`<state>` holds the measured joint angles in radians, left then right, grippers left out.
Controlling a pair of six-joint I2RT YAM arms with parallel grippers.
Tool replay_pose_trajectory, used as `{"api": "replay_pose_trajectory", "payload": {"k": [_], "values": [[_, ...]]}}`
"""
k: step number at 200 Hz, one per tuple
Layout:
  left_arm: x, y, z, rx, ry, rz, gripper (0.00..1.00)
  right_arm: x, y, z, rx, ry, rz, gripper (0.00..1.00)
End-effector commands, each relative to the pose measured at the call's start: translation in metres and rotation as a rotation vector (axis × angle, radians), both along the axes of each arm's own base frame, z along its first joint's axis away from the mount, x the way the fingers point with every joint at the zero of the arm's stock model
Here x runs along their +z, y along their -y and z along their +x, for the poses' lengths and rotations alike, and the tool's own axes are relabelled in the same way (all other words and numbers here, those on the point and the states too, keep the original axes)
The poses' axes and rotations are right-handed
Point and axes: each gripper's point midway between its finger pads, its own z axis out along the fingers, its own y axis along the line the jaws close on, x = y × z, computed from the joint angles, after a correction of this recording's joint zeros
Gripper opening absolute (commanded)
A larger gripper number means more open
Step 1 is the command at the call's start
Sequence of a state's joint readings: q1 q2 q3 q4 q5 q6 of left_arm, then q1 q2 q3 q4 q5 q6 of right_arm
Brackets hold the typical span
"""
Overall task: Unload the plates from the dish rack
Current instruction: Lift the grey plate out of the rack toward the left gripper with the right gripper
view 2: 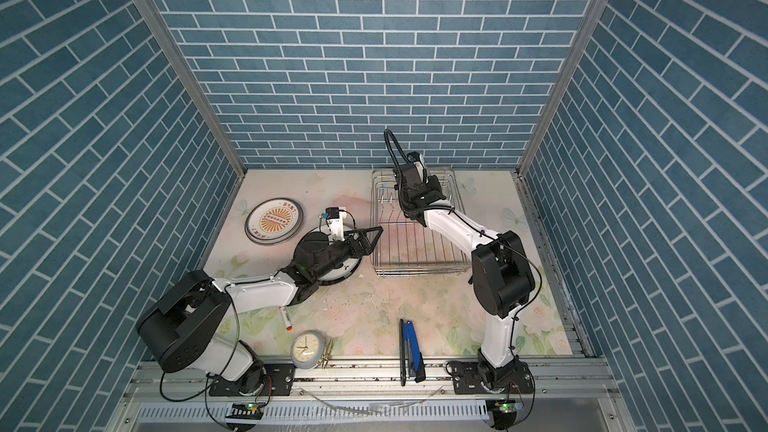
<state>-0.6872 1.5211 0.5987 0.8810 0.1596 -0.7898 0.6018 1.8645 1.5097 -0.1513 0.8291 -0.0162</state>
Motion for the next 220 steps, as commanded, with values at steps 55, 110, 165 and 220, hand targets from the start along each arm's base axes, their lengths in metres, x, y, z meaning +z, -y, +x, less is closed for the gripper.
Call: {"api": "replay_pose_trajectory", "payload": {"k": [55,110,165,220], "values": [[0.012,-0.011,-0.008,0.026,0.048,-0.002,1.00,0.129,0.011,-0.039,-0.058,0.354,-0.016,0.00],[0.028,-0.023,-0.023,0.018,0.124,0.018,1.00,0.153,0.019,-0.078,0.017,0.419,0.101,0.00],[0.039,-0.023,-0.032,-0.032,0.146,0.027,1.00,0.147,0.011,-0.103,0.285,0.312,0.520,0.00],[0.043,-0.025,-0.038,-0.073,0.130,-0.045,1.00,0.153,-0.011,-0.136,0.532,0.216,0.837,0.00]]}}
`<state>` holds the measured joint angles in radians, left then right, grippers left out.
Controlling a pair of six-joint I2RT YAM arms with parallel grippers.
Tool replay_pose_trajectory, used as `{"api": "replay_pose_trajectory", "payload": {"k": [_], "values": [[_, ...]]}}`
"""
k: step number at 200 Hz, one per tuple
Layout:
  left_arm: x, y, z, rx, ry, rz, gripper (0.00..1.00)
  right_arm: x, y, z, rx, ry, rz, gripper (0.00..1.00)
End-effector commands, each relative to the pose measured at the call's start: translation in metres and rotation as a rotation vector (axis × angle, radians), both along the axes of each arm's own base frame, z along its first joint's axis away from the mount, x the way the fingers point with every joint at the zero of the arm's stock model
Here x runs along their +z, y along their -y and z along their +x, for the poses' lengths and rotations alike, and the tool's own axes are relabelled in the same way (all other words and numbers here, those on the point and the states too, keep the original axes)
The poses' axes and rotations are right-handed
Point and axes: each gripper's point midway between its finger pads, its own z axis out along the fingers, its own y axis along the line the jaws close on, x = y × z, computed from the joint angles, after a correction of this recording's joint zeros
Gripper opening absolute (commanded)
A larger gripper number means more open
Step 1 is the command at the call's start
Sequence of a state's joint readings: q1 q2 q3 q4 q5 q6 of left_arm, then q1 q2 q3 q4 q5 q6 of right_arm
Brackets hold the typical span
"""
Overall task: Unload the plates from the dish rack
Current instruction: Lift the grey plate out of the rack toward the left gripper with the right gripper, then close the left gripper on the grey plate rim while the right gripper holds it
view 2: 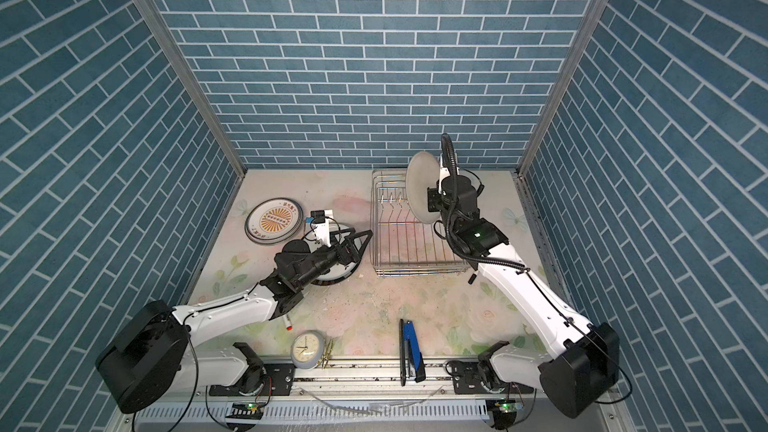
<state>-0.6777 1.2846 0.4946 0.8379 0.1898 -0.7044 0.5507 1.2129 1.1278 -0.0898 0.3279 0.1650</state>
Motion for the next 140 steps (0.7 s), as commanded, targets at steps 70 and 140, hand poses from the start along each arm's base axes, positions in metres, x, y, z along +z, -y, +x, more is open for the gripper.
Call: {"api": "replay_pose_trajectory", "payload": {"k": [70,140], "values": [[0.009,0.003,-0.011,-0.106,-0.012,-0.148,1.00,0.049,-0.059,-0.055,0.454,-0.032,0.523,0.00],[0.016,-0.004,-0.017,-0.124,-0.057,-0.270,0.59,0.029,-0.087,-0.052,0.566,-0.139,0.617,0.00]]}}
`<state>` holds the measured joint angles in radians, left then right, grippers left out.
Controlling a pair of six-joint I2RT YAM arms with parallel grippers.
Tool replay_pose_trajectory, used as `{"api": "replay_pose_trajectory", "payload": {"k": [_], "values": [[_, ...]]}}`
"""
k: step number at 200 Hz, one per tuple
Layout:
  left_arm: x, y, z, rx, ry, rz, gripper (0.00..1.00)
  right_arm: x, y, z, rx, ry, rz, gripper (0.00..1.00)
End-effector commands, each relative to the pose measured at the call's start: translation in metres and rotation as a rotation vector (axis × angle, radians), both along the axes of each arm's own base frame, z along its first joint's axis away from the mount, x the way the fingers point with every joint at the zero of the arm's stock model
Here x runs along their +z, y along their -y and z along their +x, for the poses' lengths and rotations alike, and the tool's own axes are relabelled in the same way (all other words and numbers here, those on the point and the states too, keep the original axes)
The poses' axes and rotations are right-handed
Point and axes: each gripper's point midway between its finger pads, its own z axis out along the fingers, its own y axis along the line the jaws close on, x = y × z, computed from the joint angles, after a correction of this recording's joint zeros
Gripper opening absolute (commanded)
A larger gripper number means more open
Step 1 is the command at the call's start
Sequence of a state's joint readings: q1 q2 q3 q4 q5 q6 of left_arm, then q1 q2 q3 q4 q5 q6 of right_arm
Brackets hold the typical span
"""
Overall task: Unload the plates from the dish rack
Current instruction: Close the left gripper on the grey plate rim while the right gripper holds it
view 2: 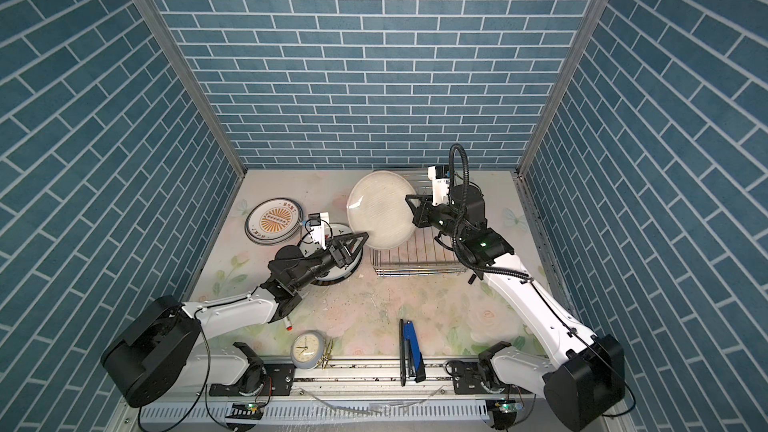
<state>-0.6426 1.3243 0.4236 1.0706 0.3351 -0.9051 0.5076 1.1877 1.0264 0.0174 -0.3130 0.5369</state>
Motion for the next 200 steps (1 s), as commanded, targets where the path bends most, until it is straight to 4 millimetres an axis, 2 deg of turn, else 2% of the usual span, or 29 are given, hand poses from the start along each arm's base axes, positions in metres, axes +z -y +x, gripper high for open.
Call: {"api": "replay_pose_trajectory", "payload": {"k": [1,36,57,92,106,120,148,168,194,200], "values": [[0.007,-0.006,-0.002,-0.005,-0.005,-0.073,0.59,0.044,-0.009,-0.005,0.051,0.072,0.174,0.00],[0.008,-0.010,-0.002,0.002,-0.018,-0.134,0.47,0.027,-0.010,-0.003,0.050,0.053,0.172,0.00],[0.006,-0.008,0.000,-0.004,-0.037,-0.161,0.33,0.019,-0.013,-0.004,0.069,0.040,0.172,0.00],[0.005,-0.006,0.001,-0.018,-0.039,-0.185,0.24,0.003,-0.013,-0.001,0.064,0.019,0.152,0.00],[0.005,-0.007,0.003,-0.004,-0.041,-0.177,0.25,-0.004,-0.016,0.000,0.074,0.001,0.152,0.00],[0.003,-0.009,0.005,0.010,-0.044,-0.177,0.31,-0.011,-0.019,0.002,0.080,-0.018,0.163,0.00],[0.002,-0.005,0.007,-0.002,-0.047,-0.180,0.37,-0.022,-0.021,0.004,0.084,-0.041,0.166,0.00],[0.002,-0.005,0.010,0.003,-0.046,-0.190,0.34,-0.026,-0.023,0.005,0.089,-0.057,0.176,0.00],[-0.003,-0.007,0.015,0.027,-0.058,-0.188,0.44,-0.031,-0.029,0.002,0.119,-0.086,0.219,0.00],[-0.005,-0.008,0.016,0.036,-0.061,-0.188,0.43,-0.030,-0.029,0.001,0.126,-0.083,0.240,0.00]]}}
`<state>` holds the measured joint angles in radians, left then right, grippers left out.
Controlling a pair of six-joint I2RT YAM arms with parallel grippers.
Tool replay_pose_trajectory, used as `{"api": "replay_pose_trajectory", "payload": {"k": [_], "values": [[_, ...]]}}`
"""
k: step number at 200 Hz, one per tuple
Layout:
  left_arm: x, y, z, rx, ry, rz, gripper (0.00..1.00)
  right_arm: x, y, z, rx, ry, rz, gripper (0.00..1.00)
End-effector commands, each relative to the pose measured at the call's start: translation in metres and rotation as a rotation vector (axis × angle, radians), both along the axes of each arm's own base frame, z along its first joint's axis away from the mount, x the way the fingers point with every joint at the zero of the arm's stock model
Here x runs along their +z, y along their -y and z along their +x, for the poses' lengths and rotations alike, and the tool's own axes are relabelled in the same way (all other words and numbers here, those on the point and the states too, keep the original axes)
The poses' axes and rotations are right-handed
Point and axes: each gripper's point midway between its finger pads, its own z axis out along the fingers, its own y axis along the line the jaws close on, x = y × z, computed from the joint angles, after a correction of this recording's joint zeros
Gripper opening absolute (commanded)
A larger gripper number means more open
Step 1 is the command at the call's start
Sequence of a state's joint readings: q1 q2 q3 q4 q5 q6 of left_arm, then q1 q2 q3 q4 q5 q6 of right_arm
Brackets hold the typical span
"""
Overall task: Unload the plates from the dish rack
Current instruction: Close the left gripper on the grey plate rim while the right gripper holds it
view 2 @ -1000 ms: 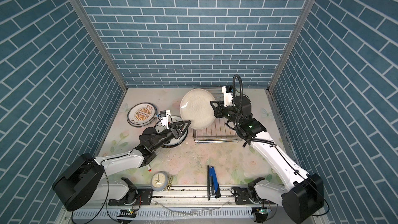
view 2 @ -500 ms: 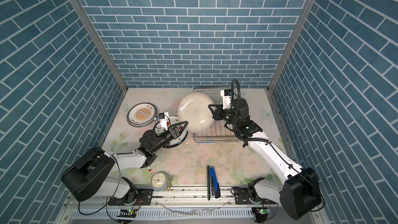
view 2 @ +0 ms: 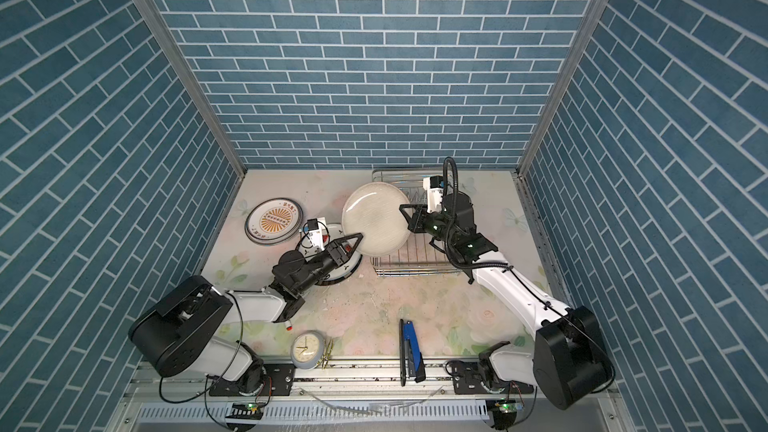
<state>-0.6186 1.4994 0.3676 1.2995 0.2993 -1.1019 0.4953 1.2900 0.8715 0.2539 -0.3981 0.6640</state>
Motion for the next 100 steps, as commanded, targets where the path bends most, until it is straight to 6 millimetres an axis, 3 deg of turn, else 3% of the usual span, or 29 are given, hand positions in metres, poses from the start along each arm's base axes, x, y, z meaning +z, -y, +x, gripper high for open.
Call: {"api": "replay_pose_trajectory", "payload": {"k": [1,32,51,100], "values": [[0.030,0.000,0.001,0.004,0.098,-0.063,0.43,0.029,-0.013,-0.010,0.074,0.042,0.159,0.00],[0.027,-0.001,0.006,0.013,0.063,-0.085,0.36,0.026,-0.010,-0.010,0.050,0.044,0.175,0.00],[0.026,-0.006,0.005,0.030,0.051,-0.095,0.27,0.019,-0.008,-0.006,0.031,0.037,0.155,0.00],[0.027,-0.010,0.000,0.032,0.040,-0.107,0.18,-0.007,-0.019,-0.003,0.075,-0.025,0.130,0.00]]}}
